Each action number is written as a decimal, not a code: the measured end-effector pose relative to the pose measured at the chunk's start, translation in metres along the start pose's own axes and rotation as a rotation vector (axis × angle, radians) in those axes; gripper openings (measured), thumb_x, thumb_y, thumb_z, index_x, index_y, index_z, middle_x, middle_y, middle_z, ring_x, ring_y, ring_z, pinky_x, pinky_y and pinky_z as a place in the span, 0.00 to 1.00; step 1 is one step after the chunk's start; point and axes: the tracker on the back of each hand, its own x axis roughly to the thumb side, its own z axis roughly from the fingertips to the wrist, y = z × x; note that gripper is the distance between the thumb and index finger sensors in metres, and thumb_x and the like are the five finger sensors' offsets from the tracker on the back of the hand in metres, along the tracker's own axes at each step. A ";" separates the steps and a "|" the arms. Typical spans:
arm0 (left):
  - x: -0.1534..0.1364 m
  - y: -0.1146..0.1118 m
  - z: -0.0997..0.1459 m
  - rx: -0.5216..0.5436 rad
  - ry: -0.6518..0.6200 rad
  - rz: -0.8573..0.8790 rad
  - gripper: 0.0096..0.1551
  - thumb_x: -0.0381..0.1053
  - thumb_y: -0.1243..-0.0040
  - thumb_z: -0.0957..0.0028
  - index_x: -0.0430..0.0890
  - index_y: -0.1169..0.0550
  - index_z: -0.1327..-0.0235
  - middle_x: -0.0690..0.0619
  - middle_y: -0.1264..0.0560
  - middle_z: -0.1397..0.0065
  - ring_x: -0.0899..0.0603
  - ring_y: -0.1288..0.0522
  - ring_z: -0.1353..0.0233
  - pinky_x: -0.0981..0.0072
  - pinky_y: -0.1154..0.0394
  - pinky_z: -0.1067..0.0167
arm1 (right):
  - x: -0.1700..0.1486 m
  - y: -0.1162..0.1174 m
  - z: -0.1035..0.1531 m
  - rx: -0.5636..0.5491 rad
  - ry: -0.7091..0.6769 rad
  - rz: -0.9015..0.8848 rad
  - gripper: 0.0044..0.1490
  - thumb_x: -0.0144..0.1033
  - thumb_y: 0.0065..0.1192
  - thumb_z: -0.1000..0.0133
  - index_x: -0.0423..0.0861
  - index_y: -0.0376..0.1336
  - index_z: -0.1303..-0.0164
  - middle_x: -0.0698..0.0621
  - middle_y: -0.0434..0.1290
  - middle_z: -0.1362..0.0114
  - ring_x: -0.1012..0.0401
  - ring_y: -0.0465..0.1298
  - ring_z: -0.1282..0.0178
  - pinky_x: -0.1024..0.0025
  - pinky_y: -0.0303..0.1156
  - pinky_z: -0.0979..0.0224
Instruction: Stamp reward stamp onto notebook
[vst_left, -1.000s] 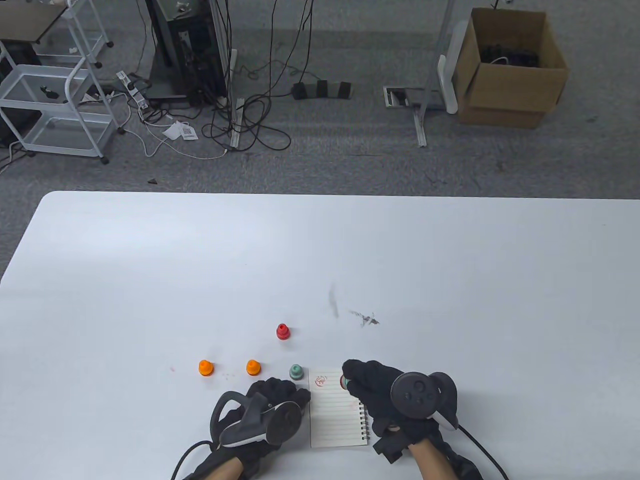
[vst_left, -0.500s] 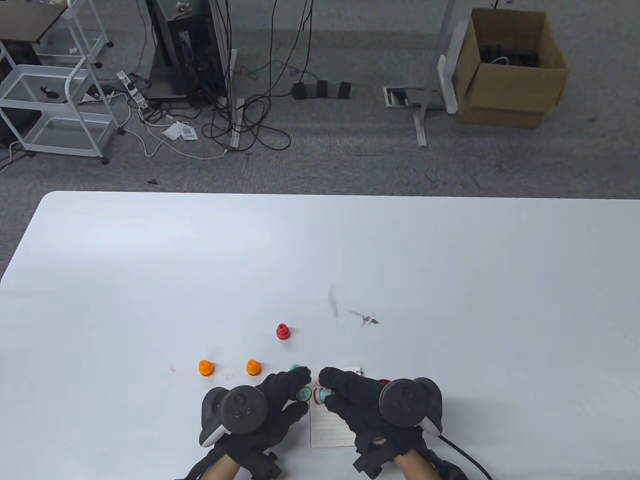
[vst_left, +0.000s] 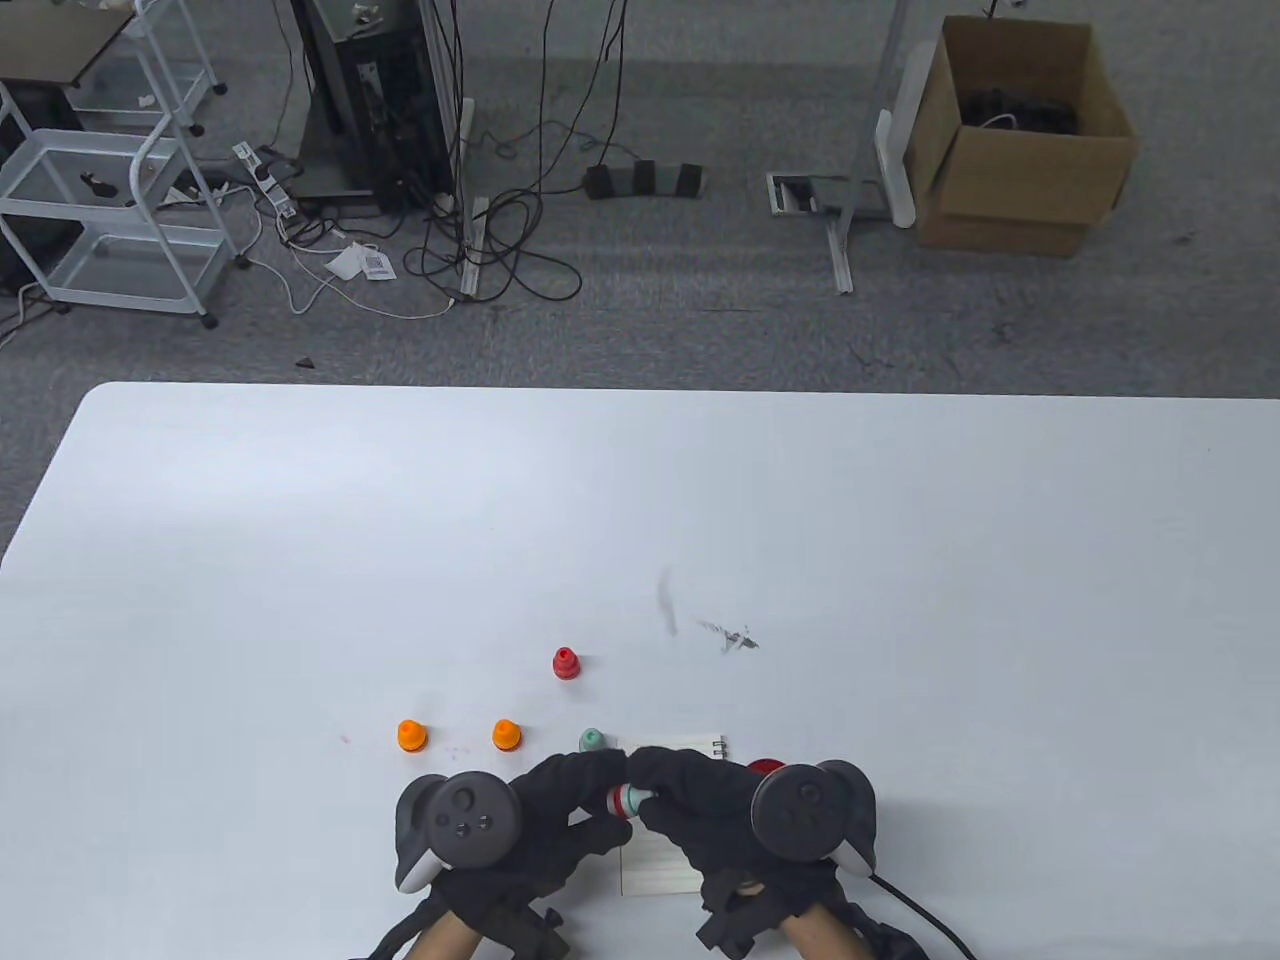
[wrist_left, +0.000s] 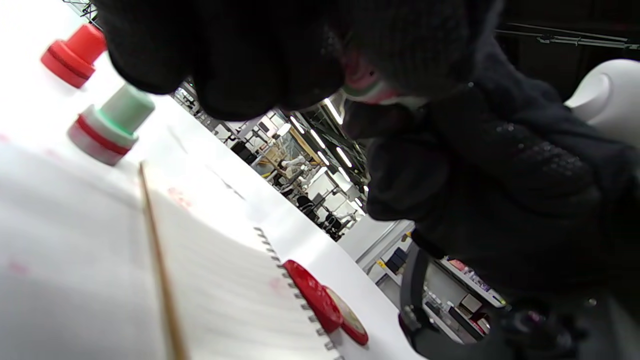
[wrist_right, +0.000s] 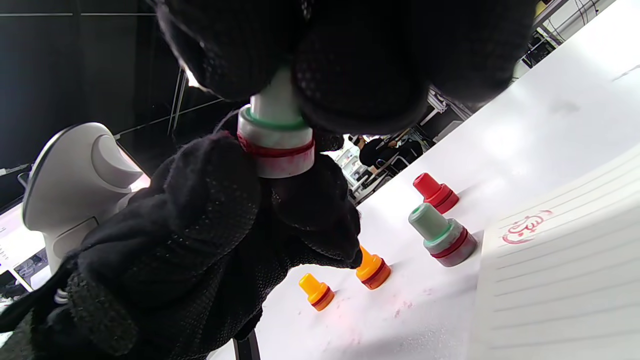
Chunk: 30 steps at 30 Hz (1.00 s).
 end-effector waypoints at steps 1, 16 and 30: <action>0.000 0.000 0.000 -0.002 -0.001 0.002 0.40 0.59 0.35 0.57 0.45 0.28 0.31 0.53 0.19 0.41 0.43 0.18 0.40 0.44 0.22 0.32 | 0.000 0.000 0.000 0.003 0.000 -0.002 0.32 0.36 0.69 0.53 0.41 0.67 0.38 0.40 0.79 0.43 0.56 0.82 0.62 0.64 0.79 0.54; -0.005 -0.005 0.001 0.044 0.001 0.183 0.38 0.58 0.39 0.54 0.45 0.30 0.30 0.52 0.19 0.35 0.42 0.18 0.34 0.44 0.21 0.32 | -0.003 -0.003 0.001 -0.049 0.004 -0.090 0.31 0.34 0.69 0.54 0.41 0.67 0.39 0.40 0.78 0.43 0.56 0.82 0.61 0.64 0.79 0.53; -0.011 -0.008 -0.003 -0.018 -0.010 0.357 0.40 0.58 0.37 0.53 0.48 0.35 0.27 0.51 0.23 0.33 0.41 0.22 0.33 0.41 0.25 0.29 | -0.003 -0.004 0.001 -0.048 -0.008 -0.141 0.31 0.33 0.69 0.54 0.43 0.67 0.39 0.40 0.78 0.42 0.56 0.82 0.60 0.64 0.79 0.53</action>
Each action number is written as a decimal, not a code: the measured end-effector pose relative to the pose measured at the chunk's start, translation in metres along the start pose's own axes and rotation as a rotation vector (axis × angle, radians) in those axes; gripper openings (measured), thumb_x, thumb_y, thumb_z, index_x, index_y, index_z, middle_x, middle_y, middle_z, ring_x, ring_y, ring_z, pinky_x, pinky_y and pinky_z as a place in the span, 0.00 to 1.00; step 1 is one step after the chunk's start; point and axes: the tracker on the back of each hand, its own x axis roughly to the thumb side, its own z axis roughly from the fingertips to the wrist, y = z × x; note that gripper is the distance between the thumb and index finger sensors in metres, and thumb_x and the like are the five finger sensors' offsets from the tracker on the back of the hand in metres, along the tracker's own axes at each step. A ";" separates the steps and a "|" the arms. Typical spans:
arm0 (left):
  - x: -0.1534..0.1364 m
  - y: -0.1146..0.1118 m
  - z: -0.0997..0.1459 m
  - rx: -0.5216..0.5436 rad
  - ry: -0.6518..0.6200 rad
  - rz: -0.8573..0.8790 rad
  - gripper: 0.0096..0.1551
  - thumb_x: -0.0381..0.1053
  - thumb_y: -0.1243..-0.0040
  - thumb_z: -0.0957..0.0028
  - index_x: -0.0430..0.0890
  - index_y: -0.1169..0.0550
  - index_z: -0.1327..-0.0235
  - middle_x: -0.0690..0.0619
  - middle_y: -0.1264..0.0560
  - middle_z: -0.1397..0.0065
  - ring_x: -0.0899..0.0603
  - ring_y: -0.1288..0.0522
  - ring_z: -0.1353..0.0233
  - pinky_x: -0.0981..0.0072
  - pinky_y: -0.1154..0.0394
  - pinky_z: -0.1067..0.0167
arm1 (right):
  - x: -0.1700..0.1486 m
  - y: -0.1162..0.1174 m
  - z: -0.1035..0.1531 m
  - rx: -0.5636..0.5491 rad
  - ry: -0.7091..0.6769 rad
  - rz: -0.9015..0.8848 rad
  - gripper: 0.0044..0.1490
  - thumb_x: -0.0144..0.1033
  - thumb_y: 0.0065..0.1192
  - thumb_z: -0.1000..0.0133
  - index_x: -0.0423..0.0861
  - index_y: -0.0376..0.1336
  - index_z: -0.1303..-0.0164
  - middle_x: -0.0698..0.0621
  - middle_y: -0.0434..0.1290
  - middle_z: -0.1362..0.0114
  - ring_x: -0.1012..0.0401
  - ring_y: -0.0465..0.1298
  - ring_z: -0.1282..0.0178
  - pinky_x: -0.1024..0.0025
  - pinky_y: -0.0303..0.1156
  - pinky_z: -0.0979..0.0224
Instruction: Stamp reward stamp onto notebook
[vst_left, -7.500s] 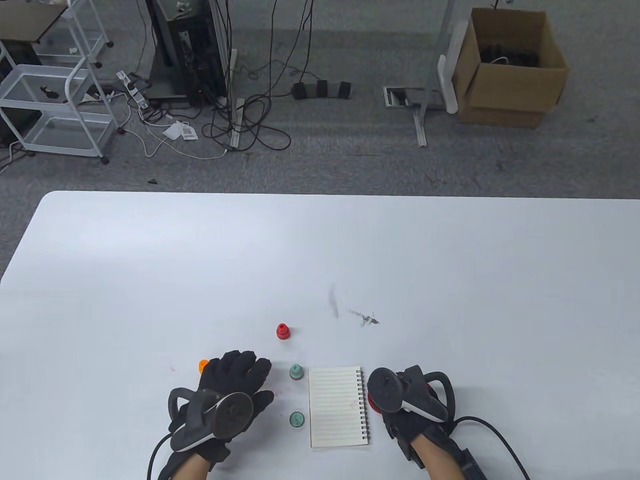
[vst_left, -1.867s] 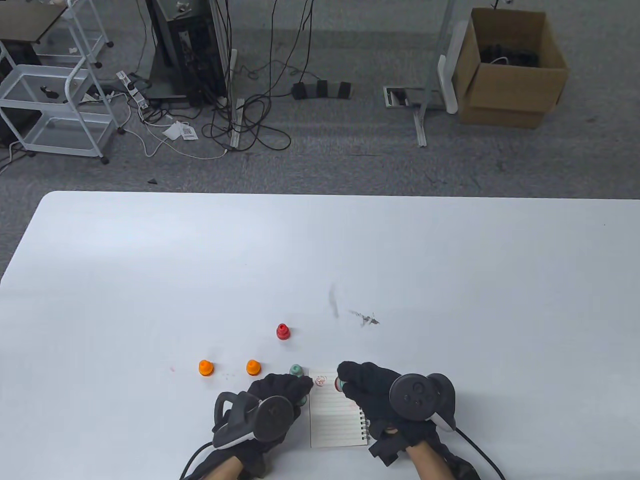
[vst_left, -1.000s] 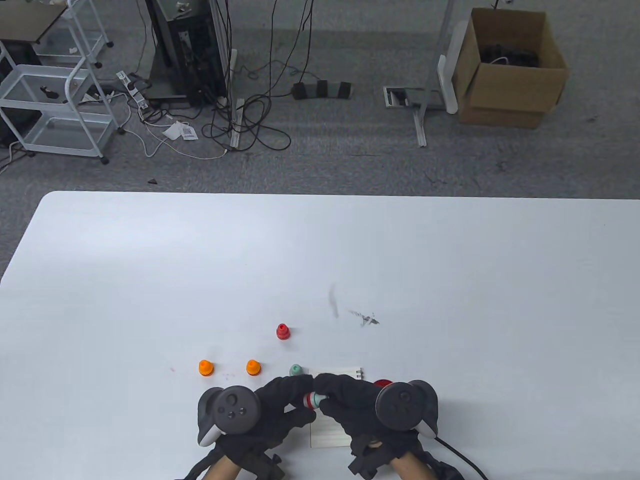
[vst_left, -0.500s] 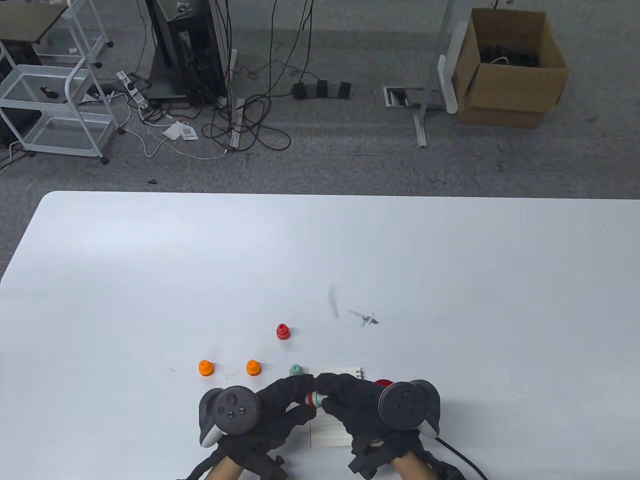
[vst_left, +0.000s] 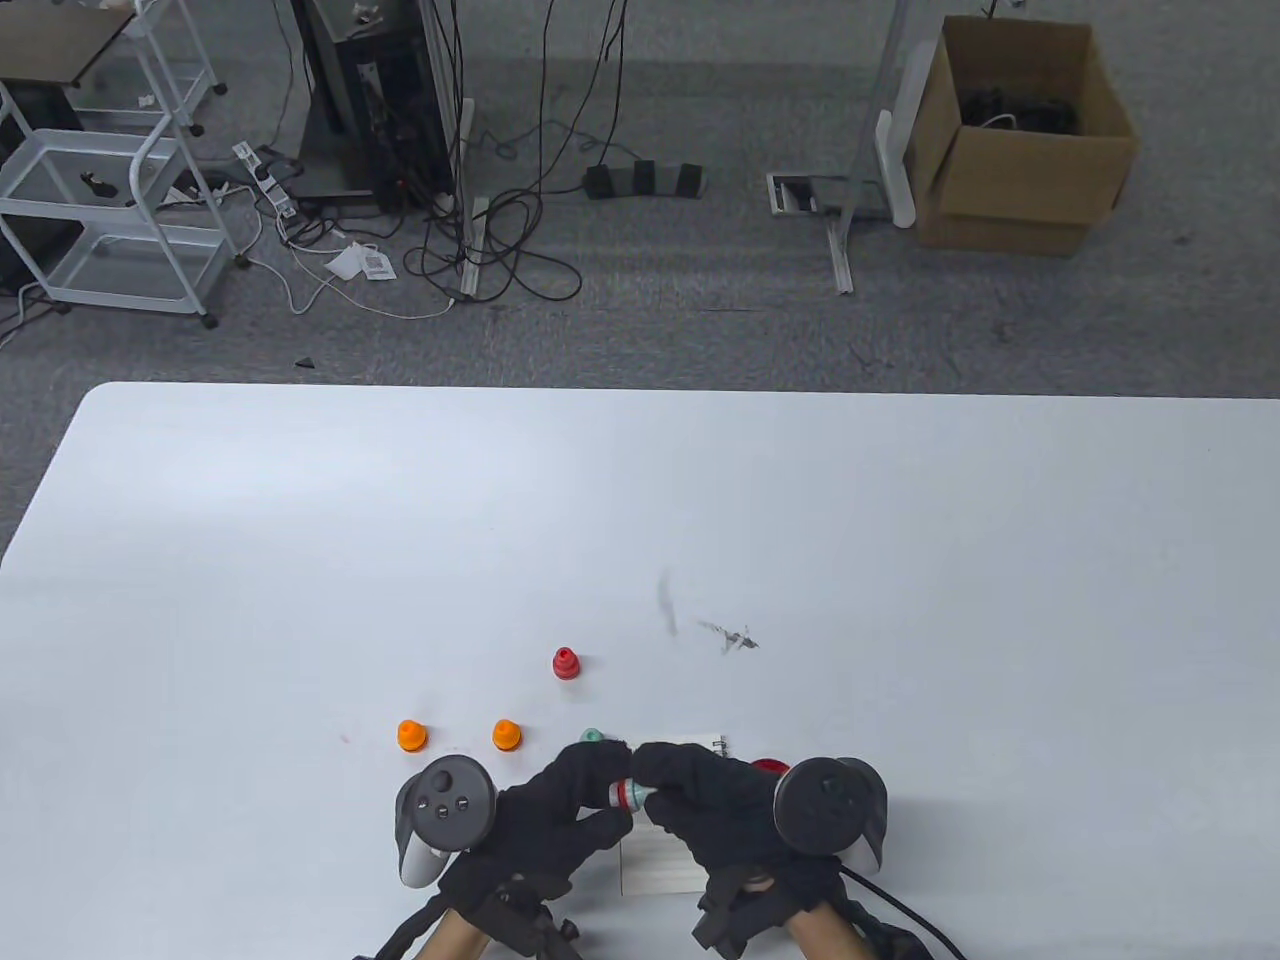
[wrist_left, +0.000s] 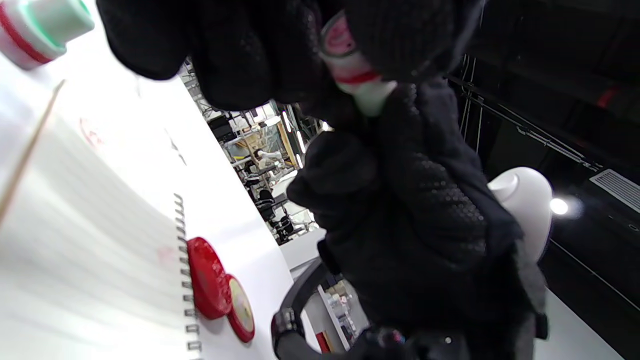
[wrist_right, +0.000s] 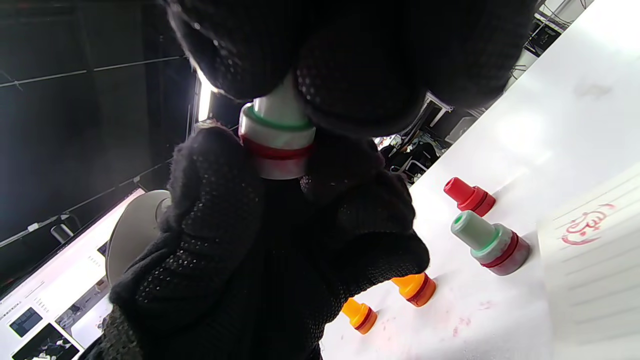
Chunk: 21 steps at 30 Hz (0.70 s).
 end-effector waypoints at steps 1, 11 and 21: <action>0.000 0.000 0.000 0.001 -0.002 -0.010 0.40 0.58 0.37 0.53 0.48 0.35 0.27 0.51 0.23 0.33 0.41 0.22 0.33 0.41 0.26 0.29 | 0.000 0.000 0.000 0.002 0.000 0.001 0.31 0.33 0.69 0.54 0.42 0.67 0.39 0.40 0.78 0.42 0.56 0.82 0.60 0.63 0.79 0.53; 0.004 0.001 0.000 0.007 -0.003 -0.025 0.40 0.59 0.37 0.54 0.47 0.34 0.28 0.51 0.23 0.35 0.41 0.21 0.35 0.41 0.25 0.30 | 0.001 0.000 0.000 0.009 -0.008 0.023 0.31 0.33 0.70 0.54 0.42 0.68 0.40 0.40 0.78 0.42 0.56 0.82 0.60 0.63 0.80 0.52; 0.005 0.000 0.001 0.016 -0.003 -0.035 0.40 0.58 0.37 0.53 0.47 0.34 0.28 0.51 0.23 0.34 0.41 0.21 0.34 0.42 0.25 0.30 | 0.001 0.000 0.000 0.003 -0.010 0.025 0.31 0.34 0.69 0.54 0.43 0.67 0.39 0.40 0.78 0.42 0.56 0.82 0.60 0.63 0.79 0.52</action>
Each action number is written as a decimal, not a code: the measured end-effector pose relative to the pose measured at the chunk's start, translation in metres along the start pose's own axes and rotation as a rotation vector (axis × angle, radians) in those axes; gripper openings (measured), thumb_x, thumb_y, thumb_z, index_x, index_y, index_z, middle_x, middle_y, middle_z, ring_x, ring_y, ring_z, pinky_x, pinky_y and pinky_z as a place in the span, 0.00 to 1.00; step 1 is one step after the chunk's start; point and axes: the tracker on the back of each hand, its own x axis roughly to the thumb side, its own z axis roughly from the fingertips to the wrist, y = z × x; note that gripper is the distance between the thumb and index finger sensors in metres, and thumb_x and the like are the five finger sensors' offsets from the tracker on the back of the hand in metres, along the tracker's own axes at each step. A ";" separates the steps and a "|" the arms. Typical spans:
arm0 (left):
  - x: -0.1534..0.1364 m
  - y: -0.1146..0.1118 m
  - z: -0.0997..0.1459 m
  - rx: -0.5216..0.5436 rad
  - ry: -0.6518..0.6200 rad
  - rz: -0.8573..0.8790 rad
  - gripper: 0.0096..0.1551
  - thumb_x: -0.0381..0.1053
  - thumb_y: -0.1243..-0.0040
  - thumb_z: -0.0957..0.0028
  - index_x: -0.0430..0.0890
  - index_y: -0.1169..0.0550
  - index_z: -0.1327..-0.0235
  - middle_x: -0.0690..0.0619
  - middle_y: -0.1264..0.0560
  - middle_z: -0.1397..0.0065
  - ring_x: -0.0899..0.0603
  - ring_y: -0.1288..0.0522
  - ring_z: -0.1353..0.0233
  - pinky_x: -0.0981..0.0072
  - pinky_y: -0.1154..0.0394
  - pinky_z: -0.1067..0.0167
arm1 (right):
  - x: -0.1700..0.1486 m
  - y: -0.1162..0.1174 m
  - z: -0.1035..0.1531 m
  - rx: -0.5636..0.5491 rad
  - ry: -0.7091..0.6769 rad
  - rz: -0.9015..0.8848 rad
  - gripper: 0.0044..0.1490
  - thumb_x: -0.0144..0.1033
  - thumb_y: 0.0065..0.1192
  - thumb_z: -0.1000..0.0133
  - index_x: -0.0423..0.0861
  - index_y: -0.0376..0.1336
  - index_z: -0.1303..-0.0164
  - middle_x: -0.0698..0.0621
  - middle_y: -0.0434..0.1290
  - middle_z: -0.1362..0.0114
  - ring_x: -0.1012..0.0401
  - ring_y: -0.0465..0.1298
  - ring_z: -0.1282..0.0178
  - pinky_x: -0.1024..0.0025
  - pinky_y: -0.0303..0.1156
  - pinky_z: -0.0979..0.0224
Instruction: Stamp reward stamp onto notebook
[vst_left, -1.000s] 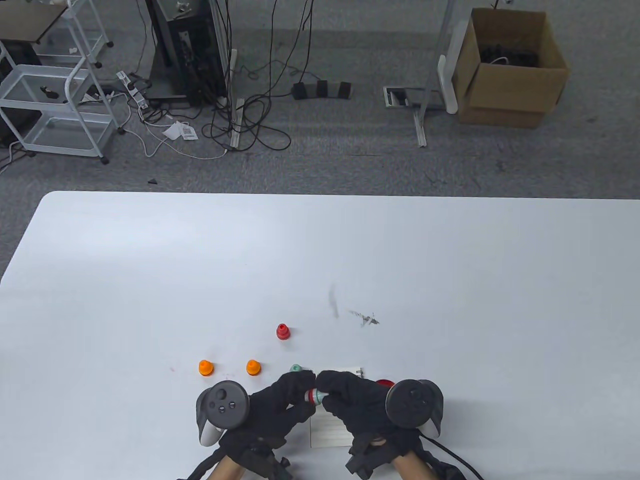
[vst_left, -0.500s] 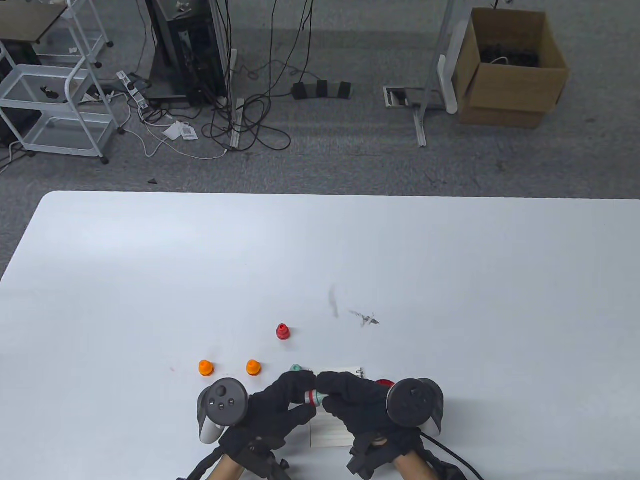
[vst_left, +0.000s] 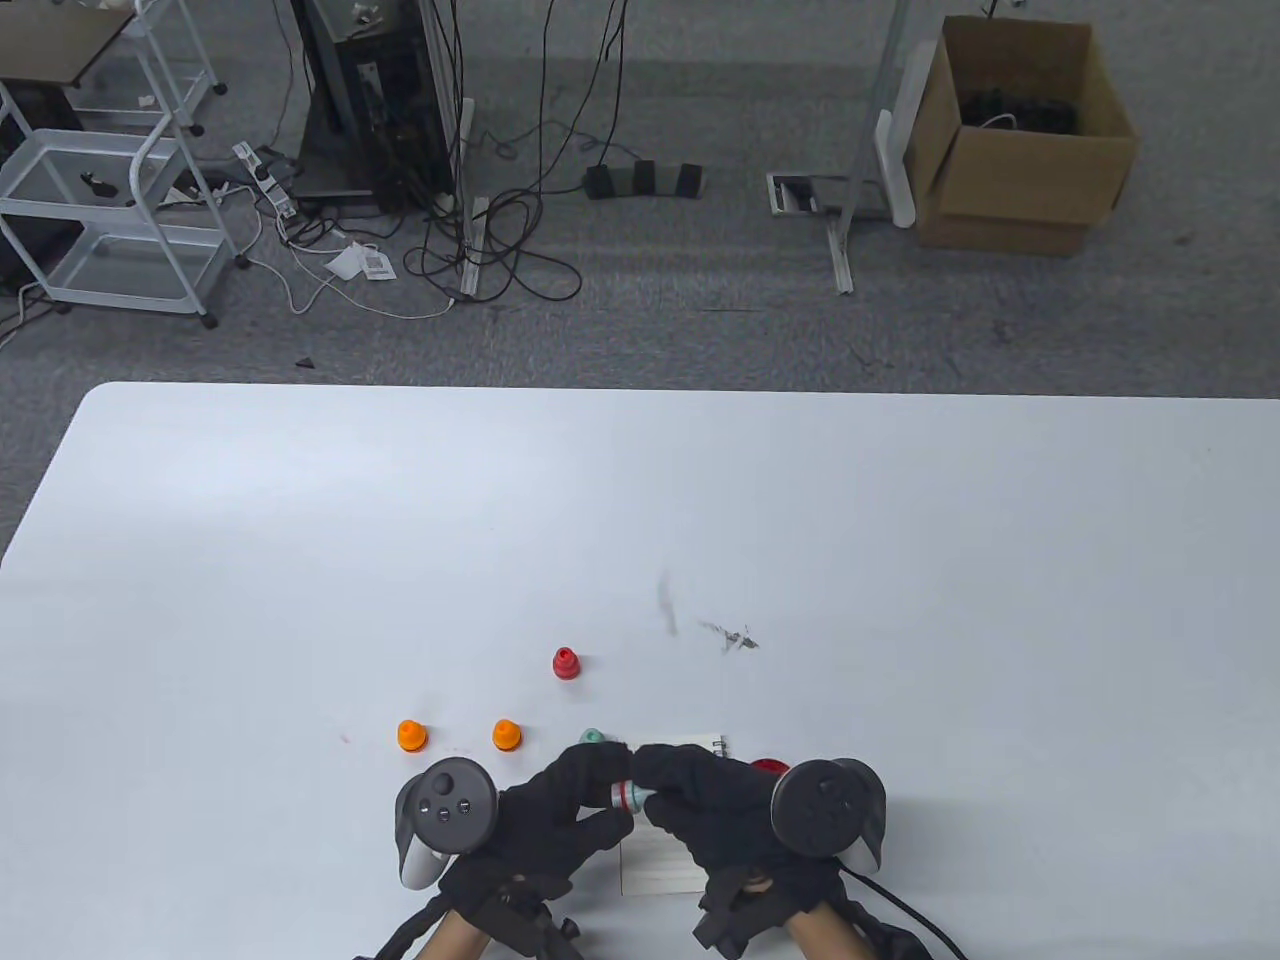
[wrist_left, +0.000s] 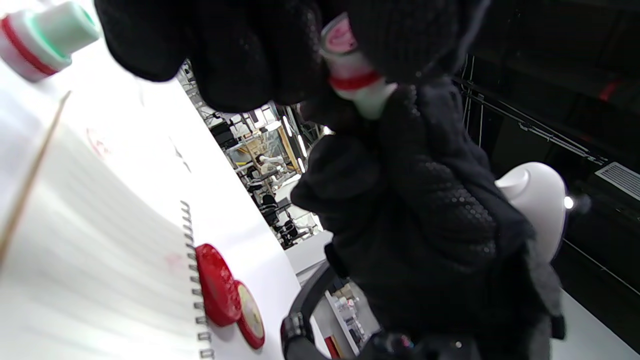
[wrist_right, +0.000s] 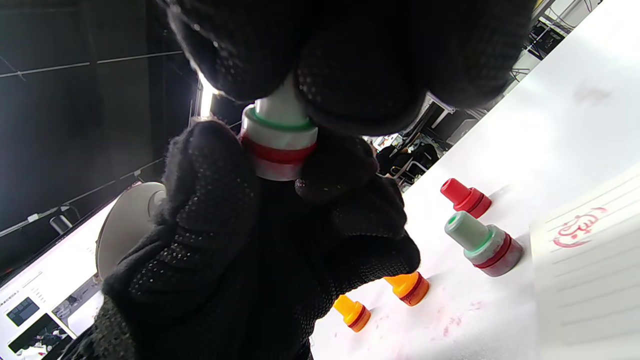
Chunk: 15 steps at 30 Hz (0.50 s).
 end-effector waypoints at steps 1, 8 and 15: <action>0.000 0.000 0.000 0.001 0.000 -0.001 0.40 0.58 0.37 0.53 0.47 0.34 0.28 0.51 0.23 0.34 0.41 0.21 0.34 0.42 0.25 0.30 | 0.000 0.000 0.000 -0.001 0.000 0.001 0.31 0.34 0.69 0.54 0.43 0.68 0.39 0.40 0.78 0.42 0.56 0.82 0.60 0.63 0.79 0.52; 0.001 0.005 0.003 -0.004 -0.001 -0.050 0.45 0.62 0.38 0.54 0.47 0.36 0.25 0.48 0.25 0.29 0.38 0.24 0.30 0.39 0.28 0.28 | 0.001 -0.001 0.000 -0.013 -0.004 0.010 0.31 0.34 0.70 0.54 0.43 0.67 0.39 0.41 0.78 0.42 0.56 0.82 0.60 0.64 0.79 0.52; 0.007 0.026 0.010 0.056 -0.008 -0.339 0.47 0.68 0.40 0.54 0.51 0.36 0.21 0.46 0.30 0.21 0.35 0.30 0.22 0.34 0.33 0.25 | -0.004 -0.005 0.000 -0.013 0.012 0.009 0.31 0.34 0.70 0.54 0.43 0.68 0.39 0.40 0.78 0.42 0.56 0.82 0.60 0.63 0.79 0.53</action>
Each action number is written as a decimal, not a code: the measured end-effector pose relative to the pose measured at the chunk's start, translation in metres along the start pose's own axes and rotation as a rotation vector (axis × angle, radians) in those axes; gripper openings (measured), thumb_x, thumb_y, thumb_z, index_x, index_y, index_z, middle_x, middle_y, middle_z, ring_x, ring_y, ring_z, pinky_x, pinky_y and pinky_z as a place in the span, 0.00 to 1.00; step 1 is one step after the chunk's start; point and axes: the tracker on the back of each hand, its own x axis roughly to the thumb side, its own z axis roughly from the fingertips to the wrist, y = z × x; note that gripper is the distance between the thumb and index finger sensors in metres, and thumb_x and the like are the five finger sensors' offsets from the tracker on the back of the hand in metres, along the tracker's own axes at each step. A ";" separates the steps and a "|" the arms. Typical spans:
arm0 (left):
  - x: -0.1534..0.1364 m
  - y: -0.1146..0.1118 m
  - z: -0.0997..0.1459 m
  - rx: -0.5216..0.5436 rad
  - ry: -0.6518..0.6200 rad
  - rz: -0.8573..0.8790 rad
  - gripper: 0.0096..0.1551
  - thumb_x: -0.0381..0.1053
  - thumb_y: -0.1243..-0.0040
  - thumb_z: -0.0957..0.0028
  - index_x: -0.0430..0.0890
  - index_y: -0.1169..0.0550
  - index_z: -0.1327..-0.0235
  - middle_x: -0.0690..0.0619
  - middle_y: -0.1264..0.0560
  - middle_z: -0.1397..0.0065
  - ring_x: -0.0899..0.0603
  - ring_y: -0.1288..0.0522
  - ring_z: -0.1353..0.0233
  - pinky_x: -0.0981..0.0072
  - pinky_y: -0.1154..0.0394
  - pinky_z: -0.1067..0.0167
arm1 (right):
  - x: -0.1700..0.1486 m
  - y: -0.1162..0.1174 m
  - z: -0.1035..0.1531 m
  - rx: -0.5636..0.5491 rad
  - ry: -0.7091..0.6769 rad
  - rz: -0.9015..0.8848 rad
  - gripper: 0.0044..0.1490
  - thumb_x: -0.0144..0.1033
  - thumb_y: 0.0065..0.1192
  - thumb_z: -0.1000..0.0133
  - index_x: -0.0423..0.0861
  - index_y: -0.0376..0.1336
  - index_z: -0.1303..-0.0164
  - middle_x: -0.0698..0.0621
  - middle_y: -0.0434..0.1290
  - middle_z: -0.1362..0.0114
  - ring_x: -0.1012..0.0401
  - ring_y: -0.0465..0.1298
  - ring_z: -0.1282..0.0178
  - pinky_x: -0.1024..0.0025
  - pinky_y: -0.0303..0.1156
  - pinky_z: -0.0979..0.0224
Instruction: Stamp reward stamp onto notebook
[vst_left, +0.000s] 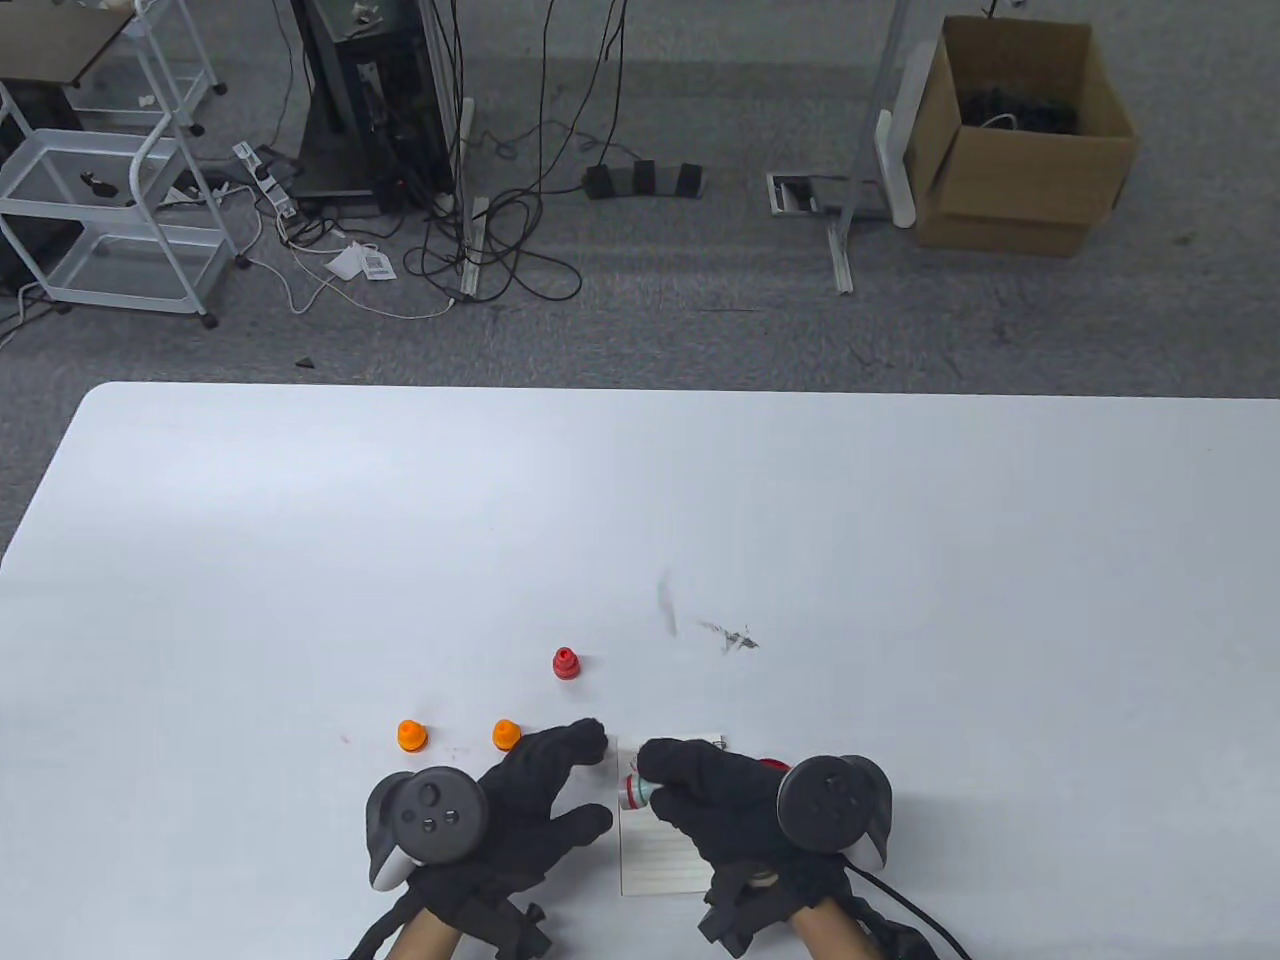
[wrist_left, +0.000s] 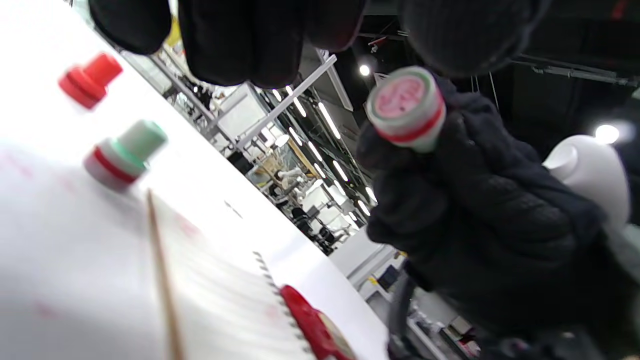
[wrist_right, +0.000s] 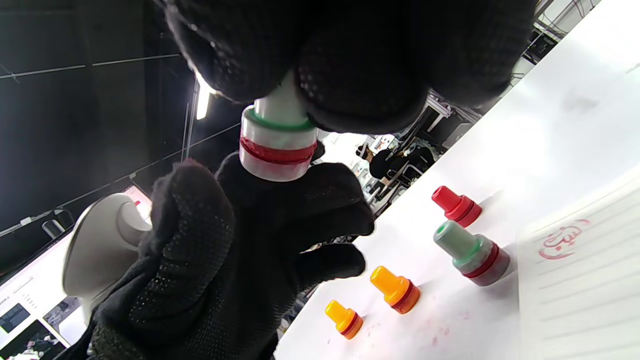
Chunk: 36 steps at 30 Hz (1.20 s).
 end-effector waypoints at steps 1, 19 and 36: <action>0.001 0.003 0.001 0.005 -0.008 -0.064 0.47 0.68 0.40 0.53 0.52 0.35 0.21 0.46 0.30 0.21 0.35 0.30 0.22 0.34 0.33 0.25 | 0.000 -0.001 0.000 -0.002 0.001 0.009 0.31 0.34 0.69 0.54 0.43 0.67 0.39 0.40 0.78 0.42 0.56 0.82 0.60 0.63 0.79 0.53; 0.000 0.015 0.009 -0.013 0.026 -0.699 0.42 0.68 0.41 0.54 0.55 0.30 0.24 0.48 0.29 0.20 0.36 0.30 0.20 0.33 0.33 0.24 | -0.020 -0.109 -0.026 -0.028 0.156 0.525 0.30 0.34 0.69 0.52 0.43 0.68 0.38 0.40 0.77 0.40 0.54 0.81 0.58 0.61 0.78 0.50; -0.001 0.024 0.007 -0.017 0.077 -0.718 0.41 0.68 0.41 0.53 0.55 0.29 0.25 0.47 0.29 0.20 0.36 0.30 0.20 0.34 0.33 0.24 | -0.111 -0.173 -0.052 0.209 0.558 1.049 0.32 0.32 0.70 0.52 0.46 0.67 0.35 0.42 0.75 0.34 0.51 0.79 0.52 0.57 0.75 0.45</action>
